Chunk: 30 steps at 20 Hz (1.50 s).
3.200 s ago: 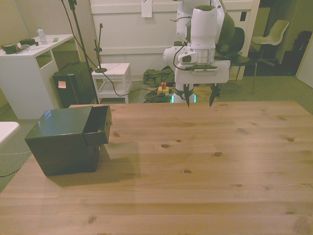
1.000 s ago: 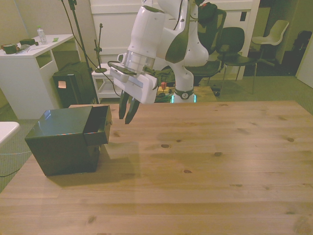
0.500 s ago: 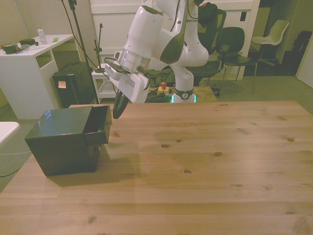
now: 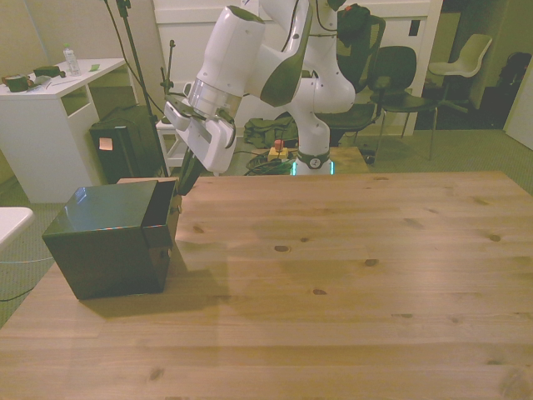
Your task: Close the top drawer
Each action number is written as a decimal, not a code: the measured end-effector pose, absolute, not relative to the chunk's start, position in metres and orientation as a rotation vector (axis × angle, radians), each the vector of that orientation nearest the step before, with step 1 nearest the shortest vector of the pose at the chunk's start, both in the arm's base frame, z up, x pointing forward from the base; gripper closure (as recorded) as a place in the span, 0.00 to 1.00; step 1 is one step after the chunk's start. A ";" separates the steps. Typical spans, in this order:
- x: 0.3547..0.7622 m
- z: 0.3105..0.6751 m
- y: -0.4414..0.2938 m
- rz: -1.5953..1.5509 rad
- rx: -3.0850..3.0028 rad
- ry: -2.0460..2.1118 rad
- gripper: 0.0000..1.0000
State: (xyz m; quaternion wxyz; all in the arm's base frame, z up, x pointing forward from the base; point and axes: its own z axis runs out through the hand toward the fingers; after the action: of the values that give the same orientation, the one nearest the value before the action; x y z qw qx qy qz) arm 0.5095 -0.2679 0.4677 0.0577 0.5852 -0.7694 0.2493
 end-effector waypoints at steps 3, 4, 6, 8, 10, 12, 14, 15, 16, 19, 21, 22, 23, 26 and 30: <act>0.506 0.467 -0.277 0.754 1.753 -2.342 1.00; 0.505 0.467 -0.280 0.752 1.745 -2.345 1.00; 0.503 0.467 -0.287 0.751 1.733 -2.350 1.00; 0.502 0.467 -0.292 0.752 1.723 -2.352 1.00; 0.502 0.467 -0.296 0.753 1.716 -2.353 1.00; 0.501 0.467 -0.298 0.751 1.714 -2.352 1.00; 0.501 0.466 -0.298 0.750 1.714 -2.351 1.00; 0.501 0.466 -0.298 0.749 1.714 -2.351 1.00; 0.502 0.465 -0.298 0.748 1.715 -2.350 1.00; 0.502 0.464 -0.298 0.745 1.718 -2.346 1.00; 0.505 0.462 -0.294 0.745 1.729 -2.333 1.00; 0.506 0.461 -0.291 0.744 1.737 -2.328 1.00; 0.509 0.460 -0.287 0.745 1.750 -2.319 1.00; 0.517 0.459 -0.272 0.747 1.787 -2.296 1.00; 0.518 0.461 -0.269 0.753 1.794 -2.290 1.00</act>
State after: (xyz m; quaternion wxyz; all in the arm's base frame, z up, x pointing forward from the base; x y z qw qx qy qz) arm 0.5176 -0.2689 0.4606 0.0683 0.5956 -0.7604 0.2499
